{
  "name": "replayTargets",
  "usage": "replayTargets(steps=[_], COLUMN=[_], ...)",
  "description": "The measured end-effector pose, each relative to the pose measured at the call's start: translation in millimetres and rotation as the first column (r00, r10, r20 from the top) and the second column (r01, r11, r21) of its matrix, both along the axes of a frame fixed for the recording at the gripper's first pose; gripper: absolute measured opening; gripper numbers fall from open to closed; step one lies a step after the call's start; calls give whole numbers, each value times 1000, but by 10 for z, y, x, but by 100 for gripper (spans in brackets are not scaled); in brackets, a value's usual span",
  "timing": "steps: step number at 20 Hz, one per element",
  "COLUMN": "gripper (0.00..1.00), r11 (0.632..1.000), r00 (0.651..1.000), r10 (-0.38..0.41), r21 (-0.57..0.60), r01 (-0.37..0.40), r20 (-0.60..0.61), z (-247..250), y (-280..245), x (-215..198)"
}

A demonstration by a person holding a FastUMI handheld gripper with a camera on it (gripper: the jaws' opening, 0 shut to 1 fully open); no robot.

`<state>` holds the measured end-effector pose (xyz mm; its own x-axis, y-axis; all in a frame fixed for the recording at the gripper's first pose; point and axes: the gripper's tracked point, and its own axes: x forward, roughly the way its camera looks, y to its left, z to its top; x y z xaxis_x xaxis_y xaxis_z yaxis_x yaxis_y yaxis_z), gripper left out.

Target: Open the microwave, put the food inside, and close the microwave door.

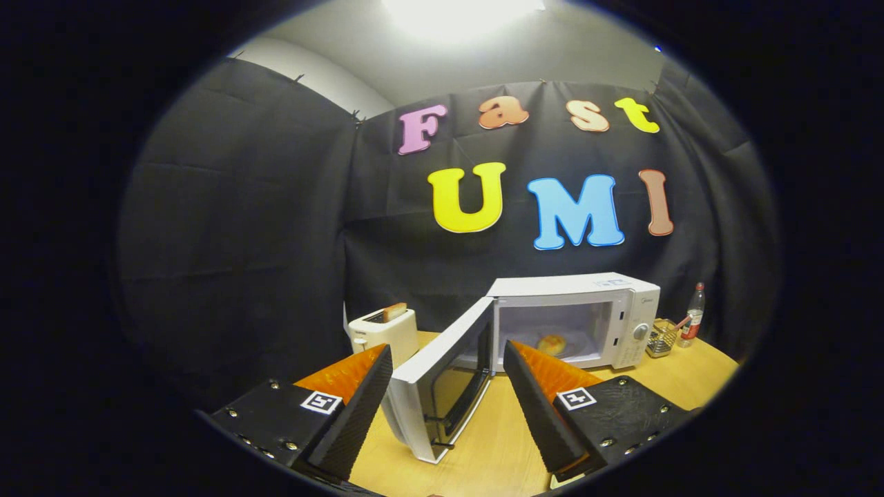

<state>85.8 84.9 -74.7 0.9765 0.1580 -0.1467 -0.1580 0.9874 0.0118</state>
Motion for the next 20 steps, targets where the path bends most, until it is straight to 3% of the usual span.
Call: replayTargets(steps=[6,12,17,20], gripper=[97,98,98,91], r11=[993,961,952,957], r00=[993,963,944,945], r10=[112,256,270,242], r21=[-35,-82,-93,-105], r01=[-113,-263,-291,-270], r20=[-46,-90,-188,-221], z=[-301,-661,-1131,-1271], y=[571,1040,1168,1092], x=[-77,-36,165,253])
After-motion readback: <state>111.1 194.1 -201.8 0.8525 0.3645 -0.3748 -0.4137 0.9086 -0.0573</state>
